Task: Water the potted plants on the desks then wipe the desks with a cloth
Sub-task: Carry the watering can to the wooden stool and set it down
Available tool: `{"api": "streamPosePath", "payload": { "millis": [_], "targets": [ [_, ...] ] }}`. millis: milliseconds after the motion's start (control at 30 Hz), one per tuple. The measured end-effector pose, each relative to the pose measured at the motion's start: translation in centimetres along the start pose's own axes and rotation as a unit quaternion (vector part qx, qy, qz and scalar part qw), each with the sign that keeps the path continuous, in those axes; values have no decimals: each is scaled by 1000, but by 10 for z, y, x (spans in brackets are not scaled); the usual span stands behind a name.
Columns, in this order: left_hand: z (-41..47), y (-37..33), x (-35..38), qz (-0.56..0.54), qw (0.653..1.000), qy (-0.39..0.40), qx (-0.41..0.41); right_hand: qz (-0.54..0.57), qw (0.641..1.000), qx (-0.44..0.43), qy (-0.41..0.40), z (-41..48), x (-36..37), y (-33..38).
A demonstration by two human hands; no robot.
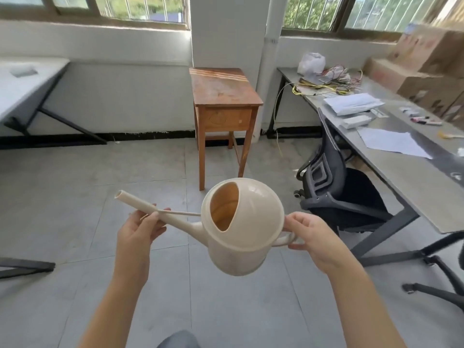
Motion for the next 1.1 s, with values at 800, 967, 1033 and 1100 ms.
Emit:
{"api": "streamPosePath", "payload": {
  "millis": [800, 967, 1033, 1100],
  "targets": [
    [369, 13, 120, -19, 1000, -3, 7, -56, 998, 16, -6, 303, -206, 102],
    [436, 9, 138, -11, 1000, -10, 6, -59, 998, 13, -3, 370, -241, 126],
    [460, 11, 143, -6, 1000, -18, 2, -64, 998, 11, 2, 395, -253, 134],
    [484, 15, 149, -1, 1000, -27, -2, -62, 998, 7, 9, 422, -268, 138]
  ]
}}
Point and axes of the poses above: each hand's wrist, its own z-axis towards the middle knuckle, its own x-axis out of the palm, y = z × x, the point moved 9 cm from there along z, towards the middle knuckle, and after that the axes turned 15 degrees about y, right-handed, at the moved point
